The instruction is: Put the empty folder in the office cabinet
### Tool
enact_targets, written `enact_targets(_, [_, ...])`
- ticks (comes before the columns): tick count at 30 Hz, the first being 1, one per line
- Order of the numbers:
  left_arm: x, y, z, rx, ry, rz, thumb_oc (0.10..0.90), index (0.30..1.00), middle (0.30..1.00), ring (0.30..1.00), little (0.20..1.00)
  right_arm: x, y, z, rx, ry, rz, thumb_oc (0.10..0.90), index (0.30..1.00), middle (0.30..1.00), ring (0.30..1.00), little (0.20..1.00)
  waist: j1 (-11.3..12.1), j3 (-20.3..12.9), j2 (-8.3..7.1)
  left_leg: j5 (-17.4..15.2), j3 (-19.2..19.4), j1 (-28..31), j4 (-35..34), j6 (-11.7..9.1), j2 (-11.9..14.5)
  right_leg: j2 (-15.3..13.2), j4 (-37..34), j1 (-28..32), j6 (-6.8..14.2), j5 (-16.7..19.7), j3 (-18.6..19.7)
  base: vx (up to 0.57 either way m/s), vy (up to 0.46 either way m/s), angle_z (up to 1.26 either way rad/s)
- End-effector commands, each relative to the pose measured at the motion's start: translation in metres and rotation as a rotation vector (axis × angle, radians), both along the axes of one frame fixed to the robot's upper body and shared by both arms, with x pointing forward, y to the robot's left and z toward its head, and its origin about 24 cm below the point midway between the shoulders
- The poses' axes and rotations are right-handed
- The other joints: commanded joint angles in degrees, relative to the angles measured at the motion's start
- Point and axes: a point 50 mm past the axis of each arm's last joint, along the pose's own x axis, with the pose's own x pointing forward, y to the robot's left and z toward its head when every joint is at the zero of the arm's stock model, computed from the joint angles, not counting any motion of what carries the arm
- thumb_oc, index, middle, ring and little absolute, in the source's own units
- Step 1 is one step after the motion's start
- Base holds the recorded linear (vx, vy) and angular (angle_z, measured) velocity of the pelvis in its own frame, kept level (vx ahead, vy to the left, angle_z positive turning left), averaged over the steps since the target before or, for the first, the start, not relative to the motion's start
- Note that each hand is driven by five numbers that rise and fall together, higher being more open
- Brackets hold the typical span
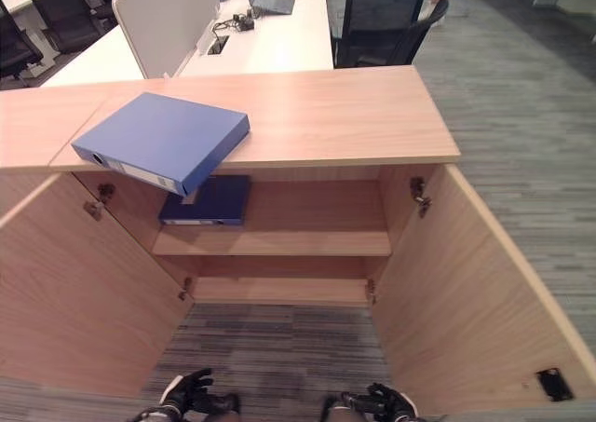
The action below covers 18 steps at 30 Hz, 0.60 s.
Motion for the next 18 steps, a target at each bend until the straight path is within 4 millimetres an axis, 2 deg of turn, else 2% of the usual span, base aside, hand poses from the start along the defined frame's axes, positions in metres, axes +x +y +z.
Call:
enact_targets(1, [0.008,-0.002,0.004,0.013,-0.061,-0.032,0.800,0.900,0.900,0.900,0.900,-0.002,-0.004,0.001,-0.011,-0.007,0.005,0.800,0.900,0.900,0.900,0.900,1.3,-1.4,-1.62,2.1,-1.3,-3.3,5.2,1.7,-5.3,-0.9,-23.1,17.2,4.4,5.3,0.8,0.07,0.013,-0.18])
enact_targets(5, [0.047,0.016,0.033,0.104,-0.264,-0.078,0.800,0.900,0.900,0.900,0.900,-0.008,-0.007,0.000,-0.007,-0.011,-0.038,0.800,0.900,0.900,0.900,0.900,1.4,-2.3,-1.67,2.3,-2.0,-1.5,2.2,2.2,-5.8,-1.2,-22.5,17.3,4.9,5.4,0.6,0.06,0.052,-0.10])
enact_targets(6, [0.047,0.016,0.033,0.104,-0.264,-0.078,0.800,0.900,0.900,0.900,0.900,-0.008,-0.006,0.000,-0.006,-0.011,-0.038,0.800,0.900,0.900,0.900,0.900,1.4,-2.2,-1.70,2.3,-2.0,-1.4,2.1,2.2,-5.8,-1.2,-22.5,17.3,4.9,5.4,0.6,0.04,0.047,0.06])
enact_targets(7, [0.057,0.021,0.044,0.129,-0.325,-0.091,0.800,0.900,0.900,0.900,0.900,-0.010,-0.007,0.000,-0.004,-0.012,-0.048,0.800,0.900,0.900,0.900,0.900,1.6,-2.5,-1.65,2.3,-2.3,-0.8,1.1,2.3,-5.9,-1.2,-22.4,17.3,5.0,5.3,0.6,0.06,0.081,0.01])
enact_targets(8, [0.078,0.031,0.070,0.197,-0.465,-0.133,0.800,0.900,0.900,0.900,0.900,-0.012,-0.009,0.000,-0.004,-0.021,-0.067,0.800,0.900,0.900,0.900,0.900,1.9,-2.9,-1.54,2.3,-2.3,0.1,-0.6,2.5,-6.0,-1.2,-22.4,17.4,5.4,5.4,0.2,0.08,0.100,-0.05])
enact_targets(11, [0.096,0.046,0.105,0.318,-0.634,-0.170,0.800,0.900,0.900,0.900,0.900,-0.015,-0.006,0.000,0.002,-0.036,-0.074,0.800,0.900,0.900,0.900,0.900,2.6,-3.8,-1.68,3.0,-2.0,1.0,-3.0,2.8,-6.2,-1.4,-22.5,17.3,6.0,5.8,-0.2,0.05,0.068,0.02])
enact_targets(12, [0.096,0.046,0.105,0.319,-0.632,-0.170,0.800,0.900,0.900,0.900,0.900,-0.015,-0.006,0.000,0.003,-0.034,-0.074,0.800,0.900,0.900,0.900,0.900,2.6,-3.8,-1.78,2.6,-2.0,1.5,-3.3,2.8,-6.2,-1.4,-22.6,17.7,6.0,5.3,-0.2,0.05,0.049,0.08])
enact_targets(13, [0.107,0.054,0.129,0.416,-0.744,-0.196,0.800,0.900,0.900,0.900,0.900,-0.016,-0.003,-0.001,0.008,-0.042,-0.075,0.800,0.900,0.900,0.900,0.900,2.9,-4.4,-2.07,2.4,-1.9,1.8,-4.1,2.9,-6.4,-1.6,-22.8,17.7,6.4,5.3,-0.3,0.05,0.055,0.08])
enact_targets(16, [0.118,0.059,0.163,0.551,-0.897,-0.216,0.800,0.900,0.900,0.900,0.900,-0.017,0.001,-0.002,0.006,-0.043,-0.068,0.800,0.900,0.900,0.900,0.900,3.5,-5.1,-2.50,2.5,-1.9,1.9,-4.7,3.2,-6.8,-1.9,-23.3,17.5,6.9,6.1,-0.4,0.04,0.066,0.01])
enact_targets(17, [0.123,0.064,0.181,0.629,-0.977,-0.204,0.800,0.900,0.900,0.900,0.900,-0.018,0.006,-0.003,0.013,-0.038,-0.068,0.800,0.900,0.900,0.900,0.900,3.8,-5.6,-2.88,2.1,-1.8,2.2,-5.0,3.4,-6.9,-2.1,-23.7,17.5,7.2,6.3,-0.3,0.06,0.068,0.01])
enact_targets(18, [0.124,0.065,0.189,0.652,-1.013,-0.187,0.800,0.900,0.900,0.900,0.900,-0.019,0.007,-0.004,0.015,-0.035,-0.067,0.800,0.900,0.900,0.900,0.900,3.8,-5.7,-3.06,2.0,-1.6,2.3,-5.0,3.5,-7.0,-2.2,-23.8,17.5,7.3,6.5,-0.2,0.05,0.054,0.05])
